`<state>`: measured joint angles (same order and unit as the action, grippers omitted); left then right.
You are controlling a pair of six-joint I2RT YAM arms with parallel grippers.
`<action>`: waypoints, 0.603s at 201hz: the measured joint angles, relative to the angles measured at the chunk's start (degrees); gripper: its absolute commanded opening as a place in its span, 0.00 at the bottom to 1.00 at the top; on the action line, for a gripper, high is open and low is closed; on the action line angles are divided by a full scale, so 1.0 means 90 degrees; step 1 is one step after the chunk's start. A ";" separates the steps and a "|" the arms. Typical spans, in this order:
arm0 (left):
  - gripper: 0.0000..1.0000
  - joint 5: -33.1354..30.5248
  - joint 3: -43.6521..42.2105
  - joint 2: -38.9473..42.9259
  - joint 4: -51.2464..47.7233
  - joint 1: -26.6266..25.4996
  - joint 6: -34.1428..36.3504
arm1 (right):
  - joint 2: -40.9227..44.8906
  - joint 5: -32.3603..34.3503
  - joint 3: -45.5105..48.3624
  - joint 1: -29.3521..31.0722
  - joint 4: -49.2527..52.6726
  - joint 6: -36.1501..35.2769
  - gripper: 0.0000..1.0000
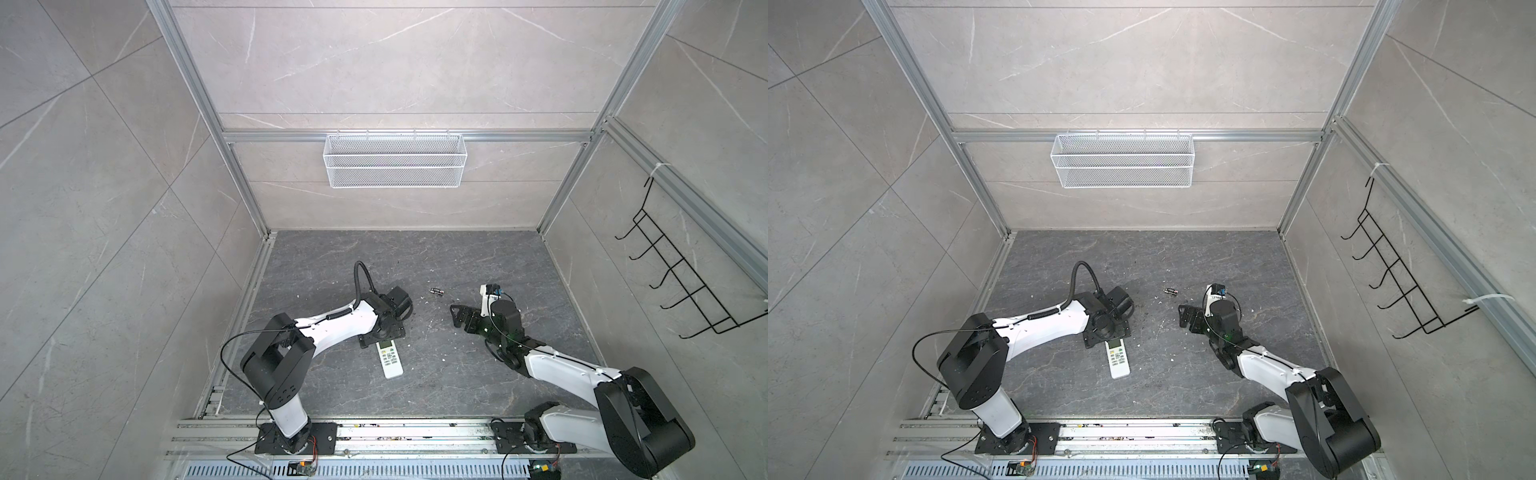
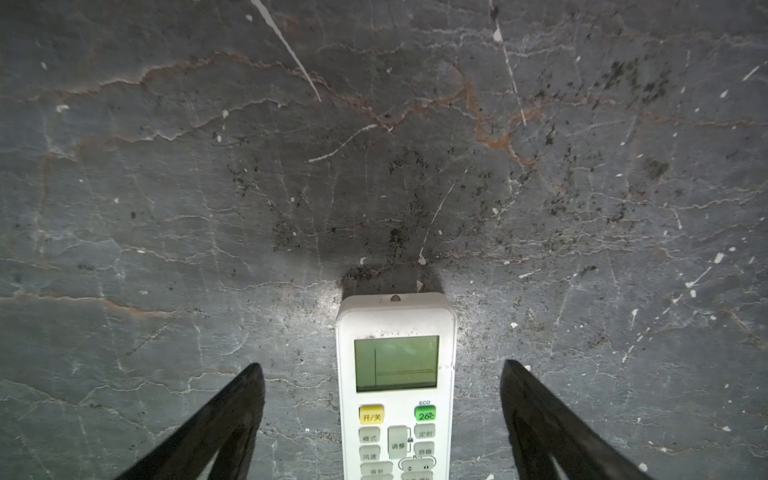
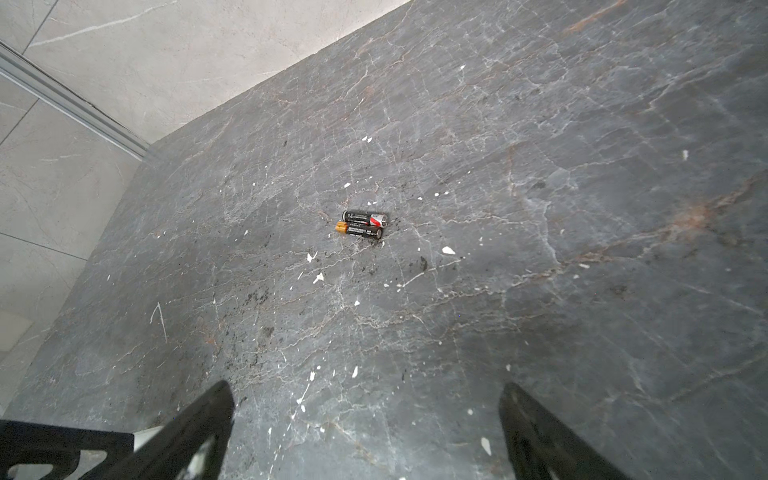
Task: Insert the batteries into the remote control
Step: 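Reach the left gripper to the white remote while the right gripper nears the batteries, then close the left gripper on the white remote and lift it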
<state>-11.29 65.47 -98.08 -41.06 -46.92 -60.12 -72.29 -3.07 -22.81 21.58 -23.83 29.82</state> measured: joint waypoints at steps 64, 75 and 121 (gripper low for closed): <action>0.81 0.0260 -0.0005 -0.0381 0.0209 -0.0005 -0.0117 | -0.0180 -0.0044 -0.0063 0.0005 0.0049 0.0002 0.99; 0.81 0.0296 -0.0015 -0.0406 0.0265 -0.0010 -0.0129 | -0.0180 -0.0044 -0.0080 0.0005 0.0053 0.0002 0.99; 0.78 0.0335 -0.0017 -0.0695 0.0425 -0.0010 -0.0153 | -0.0180 -0.0044 -0.0083 0.0005 0.0073 0.0005 0.99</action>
<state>-8.27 65.32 -104.33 -37.23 -47.00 -61.49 -73.91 -3.46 -23.55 21.63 -23.18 29.87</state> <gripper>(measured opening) 0.794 0.988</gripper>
